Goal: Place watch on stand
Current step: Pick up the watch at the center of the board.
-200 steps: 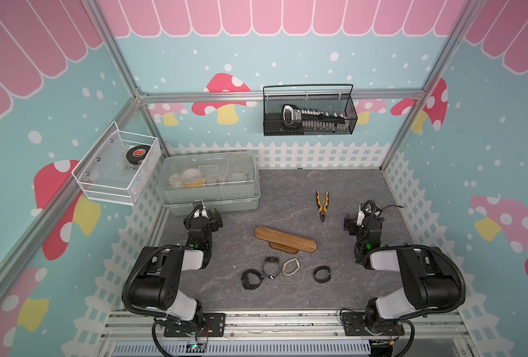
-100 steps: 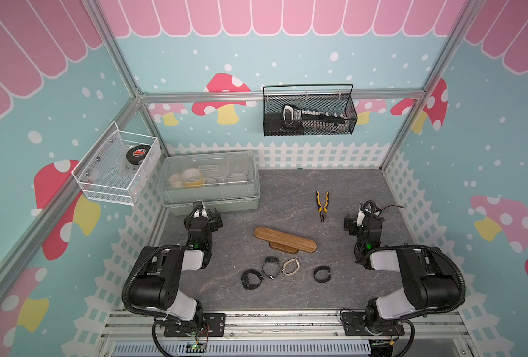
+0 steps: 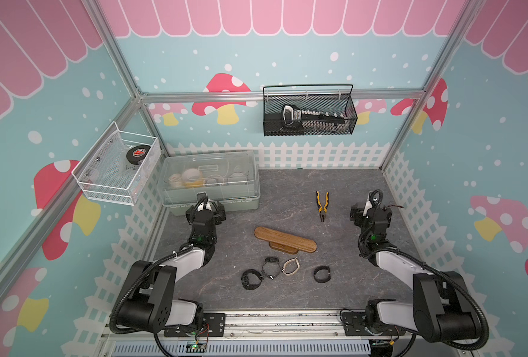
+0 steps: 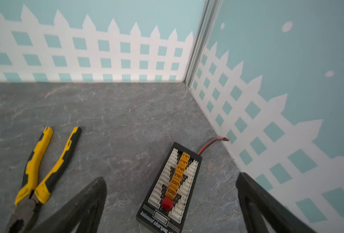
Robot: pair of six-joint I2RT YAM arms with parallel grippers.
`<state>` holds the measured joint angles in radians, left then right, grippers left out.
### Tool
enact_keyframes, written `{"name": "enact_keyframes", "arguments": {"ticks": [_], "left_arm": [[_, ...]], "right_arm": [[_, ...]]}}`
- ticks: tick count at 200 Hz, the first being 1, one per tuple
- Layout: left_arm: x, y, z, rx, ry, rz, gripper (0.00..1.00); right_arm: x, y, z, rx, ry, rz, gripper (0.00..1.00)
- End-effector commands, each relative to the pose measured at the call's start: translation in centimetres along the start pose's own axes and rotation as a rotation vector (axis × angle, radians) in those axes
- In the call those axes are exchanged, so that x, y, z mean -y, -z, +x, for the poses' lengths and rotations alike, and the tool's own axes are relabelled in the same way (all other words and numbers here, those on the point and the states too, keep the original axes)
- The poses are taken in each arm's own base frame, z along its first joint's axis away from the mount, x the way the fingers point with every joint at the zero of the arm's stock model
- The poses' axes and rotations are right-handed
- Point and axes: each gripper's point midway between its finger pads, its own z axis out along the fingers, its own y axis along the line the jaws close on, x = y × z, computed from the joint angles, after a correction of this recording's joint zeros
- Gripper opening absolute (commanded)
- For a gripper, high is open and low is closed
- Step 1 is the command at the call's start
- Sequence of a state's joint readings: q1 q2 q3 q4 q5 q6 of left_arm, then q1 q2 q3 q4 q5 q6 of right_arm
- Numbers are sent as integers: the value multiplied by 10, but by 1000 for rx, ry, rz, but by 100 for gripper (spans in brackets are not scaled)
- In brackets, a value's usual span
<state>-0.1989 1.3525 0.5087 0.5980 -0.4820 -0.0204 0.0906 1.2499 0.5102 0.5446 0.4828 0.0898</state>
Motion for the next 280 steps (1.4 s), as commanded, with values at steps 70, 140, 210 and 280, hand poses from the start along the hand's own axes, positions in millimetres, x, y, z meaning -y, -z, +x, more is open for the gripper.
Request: {"name": "enact_keyframes", "arguments": {"ticks": [70,140,210,280], "left_arm": [[-47,77,-68,-29,189,-263,99],[-47,111,-50,-50,494,-155,99],[-103,157,-52,110,670,-234,99],[-97,149,-41,-6,607,-282,99]], "right_arm": [[-41,74,-31,-79,174,30,100],[-103,127,-33,-125,235,-266,93],[-174,201,-13,-235,282,-584,66],[-245,267,3,-337,371,-855,47]]}}
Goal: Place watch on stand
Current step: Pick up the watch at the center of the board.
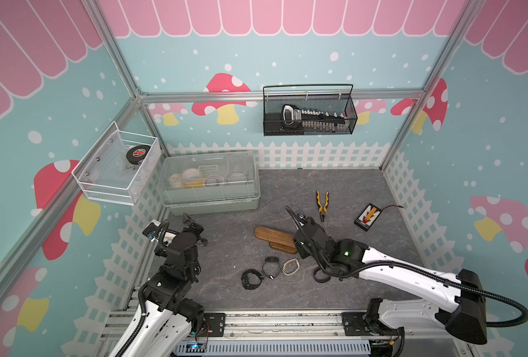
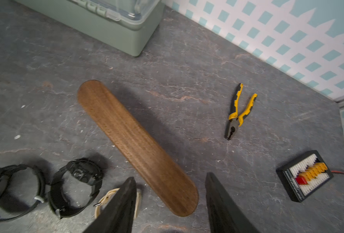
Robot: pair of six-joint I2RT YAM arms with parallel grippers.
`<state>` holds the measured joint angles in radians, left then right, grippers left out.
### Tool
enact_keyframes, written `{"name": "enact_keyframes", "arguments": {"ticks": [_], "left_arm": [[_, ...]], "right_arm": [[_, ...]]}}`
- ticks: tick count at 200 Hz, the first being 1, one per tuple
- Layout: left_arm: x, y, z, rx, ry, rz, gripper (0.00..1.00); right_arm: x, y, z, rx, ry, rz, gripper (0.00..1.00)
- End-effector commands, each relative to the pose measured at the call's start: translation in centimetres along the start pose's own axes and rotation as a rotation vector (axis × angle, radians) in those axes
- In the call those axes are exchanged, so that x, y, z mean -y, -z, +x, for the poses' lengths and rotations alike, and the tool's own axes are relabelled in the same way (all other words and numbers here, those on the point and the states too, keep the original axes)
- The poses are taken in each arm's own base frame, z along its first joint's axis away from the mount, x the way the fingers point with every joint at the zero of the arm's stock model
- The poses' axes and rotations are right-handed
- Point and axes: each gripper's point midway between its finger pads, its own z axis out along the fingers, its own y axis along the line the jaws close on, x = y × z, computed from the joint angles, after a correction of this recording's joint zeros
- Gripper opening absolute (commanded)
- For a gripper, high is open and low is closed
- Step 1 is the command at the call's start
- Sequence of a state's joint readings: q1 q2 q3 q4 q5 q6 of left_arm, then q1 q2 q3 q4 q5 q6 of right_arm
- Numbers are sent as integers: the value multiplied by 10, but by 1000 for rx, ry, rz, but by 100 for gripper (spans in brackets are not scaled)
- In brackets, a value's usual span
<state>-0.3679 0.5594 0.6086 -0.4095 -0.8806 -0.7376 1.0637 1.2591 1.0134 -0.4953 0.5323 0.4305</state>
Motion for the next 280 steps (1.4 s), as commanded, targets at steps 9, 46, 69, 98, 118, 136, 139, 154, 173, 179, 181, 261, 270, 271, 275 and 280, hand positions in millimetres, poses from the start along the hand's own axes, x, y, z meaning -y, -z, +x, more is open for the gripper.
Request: {"name": "enact_keyframes", "arguments": {"ticks": [9,46,69,98,118,136,139,154,173,179,181,261,270,271,275,280], "left_arm": [[-4,-4,9,-41,-9,-51,99],[0,-12,26,-99,-27,-59,96],[1,-15,35,-130,-35,-59,96],[-8,-17,37,-132,-22,-83,96],[-16,-19,44,-151,-3,-91,95],[-25,-20,52,-171,21,-105,95],[-27,-21,54,-176,23,-109,95],[-33,-23,62,-194,37,-122,95],[-36,-25,68,-214,37,-134,95],[-37,-26,69,-218,37,-137,94],[-37,-26,70,-220,36,-139,94],[-42,-35,85,-268,24,-186,94],[-43,-36,86,-271,23,-190,94],[-44,-36,87,-271,22,-192,94],[-44,-36,87,-271,23,-193,94],[-45,-36,88,-272,23,-196,94]], "right_arm": [[-42,-1,2,-72,-3,-151,44],[-101,-7,5,-153,27,-398,35],[-145,-2,12,-233,70,-618,36],[-175,-4,26,-346,72,-746,37],[-186,-8,31,-385,59,-784,40],[-193,-10,33,-414,49,-806,43],[-194,-11,34,-421,49,-806,43],[-197,-16,39,-454,52,-801,44],[-199,-24,46,-506,59,-778,45],[-201,-25,48,-519,61,-776,45],[-201,-26,48,-522,63,-775,45],[-213,-52,69,-634,86,-718,46],[-214,-54,71,-645,86,-714,46],[-214,-54,71,-645,86,-716,46],[-215,-55,71,-648,88,-716,46],[-217,-54,72,-650,91,-719,46]]}}
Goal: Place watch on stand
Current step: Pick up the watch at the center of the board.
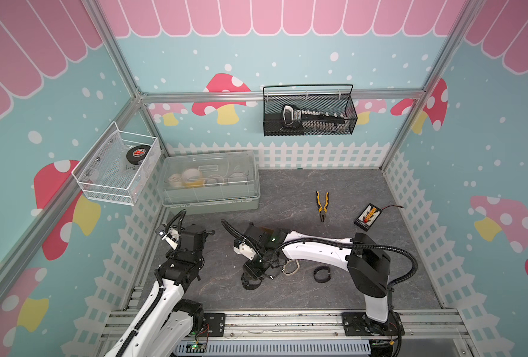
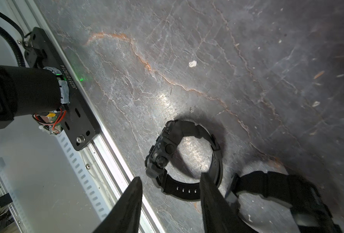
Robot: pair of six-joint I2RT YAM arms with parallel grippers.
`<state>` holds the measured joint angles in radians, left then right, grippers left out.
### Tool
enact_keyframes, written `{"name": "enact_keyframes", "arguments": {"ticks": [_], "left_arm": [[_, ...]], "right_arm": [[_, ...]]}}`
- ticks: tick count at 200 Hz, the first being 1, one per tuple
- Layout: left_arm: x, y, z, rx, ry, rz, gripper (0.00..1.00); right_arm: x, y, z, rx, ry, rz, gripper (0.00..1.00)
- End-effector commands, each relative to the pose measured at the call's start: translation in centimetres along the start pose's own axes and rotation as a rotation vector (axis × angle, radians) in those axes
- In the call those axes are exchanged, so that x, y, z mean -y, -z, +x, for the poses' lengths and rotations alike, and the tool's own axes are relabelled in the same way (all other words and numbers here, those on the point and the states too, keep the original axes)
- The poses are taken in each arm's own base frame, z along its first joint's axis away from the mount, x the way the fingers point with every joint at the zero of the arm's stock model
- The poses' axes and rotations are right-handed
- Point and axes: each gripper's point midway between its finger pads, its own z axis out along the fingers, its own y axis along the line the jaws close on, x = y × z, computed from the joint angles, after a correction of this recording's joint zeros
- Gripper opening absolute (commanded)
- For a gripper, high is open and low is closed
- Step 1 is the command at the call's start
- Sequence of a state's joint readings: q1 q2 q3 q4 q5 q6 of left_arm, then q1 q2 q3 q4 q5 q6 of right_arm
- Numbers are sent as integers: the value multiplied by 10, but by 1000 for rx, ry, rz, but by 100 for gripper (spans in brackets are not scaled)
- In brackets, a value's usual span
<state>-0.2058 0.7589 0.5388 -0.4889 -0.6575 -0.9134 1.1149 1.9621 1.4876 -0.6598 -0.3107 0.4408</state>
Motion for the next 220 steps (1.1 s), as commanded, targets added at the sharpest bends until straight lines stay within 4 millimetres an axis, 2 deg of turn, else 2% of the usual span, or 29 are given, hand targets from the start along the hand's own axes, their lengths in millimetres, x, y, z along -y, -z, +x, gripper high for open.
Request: {"name": "enact_keyframes", "arguments": {"ticks": [1,107,220], "left_arm": [[-6,-3,4,-8,34,-21,94],[-8,-3,4,-11,48,-23,93],[-9,-3,5,-13,49,-18,93]], "right_arm": [[-5,-4,3,-38,-4,0,46],[-12,-24,0,-78,-13,-7,46],[-10,-34,-3,-81,-28,-1,35]]}}
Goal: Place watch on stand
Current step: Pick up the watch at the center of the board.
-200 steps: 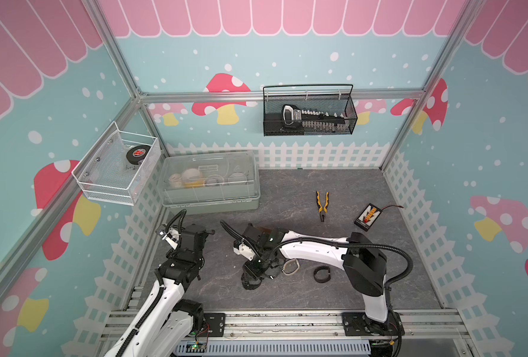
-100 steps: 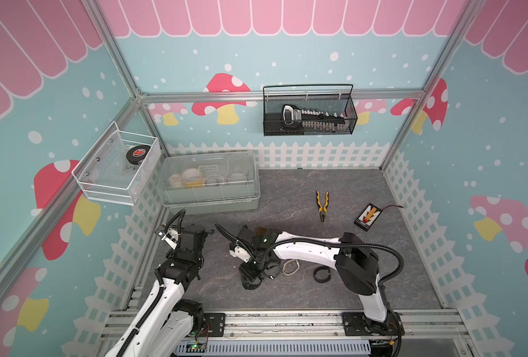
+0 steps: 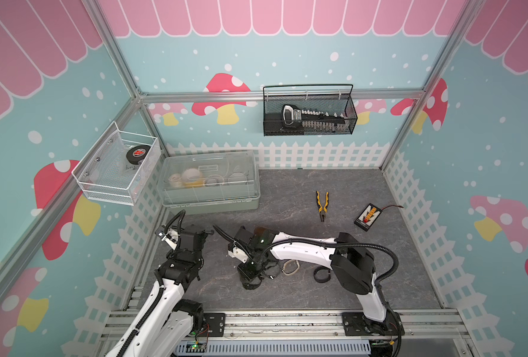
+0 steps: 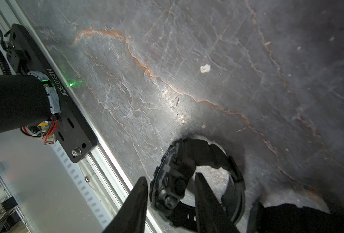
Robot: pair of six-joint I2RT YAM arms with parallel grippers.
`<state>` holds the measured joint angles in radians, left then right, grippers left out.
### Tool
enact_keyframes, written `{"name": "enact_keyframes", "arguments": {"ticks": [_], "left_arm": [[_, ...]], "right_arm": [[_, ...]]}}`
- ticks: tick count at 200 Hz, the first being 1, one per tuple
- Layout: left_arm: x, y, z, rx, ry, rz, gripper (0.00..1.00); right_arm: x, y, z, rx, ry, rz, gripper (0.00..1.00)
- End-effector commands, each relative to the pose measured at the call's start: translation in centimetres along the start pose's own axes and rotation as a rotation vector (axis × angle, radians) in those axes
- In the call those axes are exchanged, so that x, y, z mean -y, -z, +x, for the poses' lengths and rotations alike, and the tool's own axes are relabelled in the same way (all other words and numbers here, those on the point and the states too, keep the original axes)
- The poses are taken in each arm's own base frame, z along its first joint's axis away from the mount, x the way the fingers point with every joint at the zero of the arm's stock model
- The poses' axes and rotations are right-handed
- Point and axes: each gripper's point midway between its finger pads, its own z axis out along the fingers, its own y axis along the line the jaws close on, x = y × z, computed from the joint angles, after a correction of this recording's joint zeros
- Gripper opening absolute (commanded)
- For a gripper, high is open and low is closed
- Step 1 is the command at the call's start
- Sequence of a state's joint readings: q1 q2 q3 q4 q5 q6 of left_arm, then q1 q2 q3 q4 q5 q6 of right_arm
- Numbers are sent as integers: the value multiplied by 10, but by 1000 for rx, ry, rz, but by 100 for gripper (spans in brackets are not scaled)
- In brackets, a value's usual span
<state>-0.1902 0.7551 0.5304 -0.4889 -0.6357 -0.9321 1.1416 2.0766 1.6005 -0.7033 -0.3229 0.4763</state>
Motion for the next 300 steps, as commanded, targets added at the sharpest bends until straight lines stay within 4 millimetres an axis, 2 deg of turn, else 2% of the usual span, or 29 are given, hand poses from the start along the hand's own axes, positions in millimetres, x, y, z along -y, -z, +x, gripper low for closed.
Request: {"name": "enact_keyframes", "arguments": {"ticks": [1,44,83,122,151,180,201,208,210,215,242,248,281,300], "left_arm": [[-6,-1,2,1,26,-15,93],[-7,-1,3,-3,23,-17,93],[-6,0,2,-3,22,-11,93],[-3,2,0,-6,27,0,93],[0,3,-1,-14,32,11,93],[8,6,-2,-34,29,41,93],[21,8,-2,-62,-7,90,92],[26,9,-3,-72,-20,102,92],[27,9,-3,-76,-24,104,92],[30,10,-2,-87,-34,112,92],[45,12,-2,-143,-76,126,95],[48,11,0,-156,-87,132,99],[67,13,5,-198,-121,175,99],[85,16,10,-219,-155,237,98]], "right_arm": [[0,-10,3,-28,-4,5,35],[0,-11,3,-28,-6,4,29],[-5,-8,1,-19,1,-20,19],[-15,3,-5,9,19,-58,10],[-26,18,-12,45,35,-117,6],[-28,43,-22,98,30,-174,5],[-25,71,-34,186,4,-245,3],[-21,74,-36,200,-15,-267,2],[-23,84,-39,225,-10,-275,2],[-21,92,-41,247,-17,-289,2],[-5,119,-45,315,-52,-306,2],[-2,124,-46,327,-54,-303,1],[15,159,-48,410,-77,-300,0],[28,179,-49,472,-101,-294,0]]}}
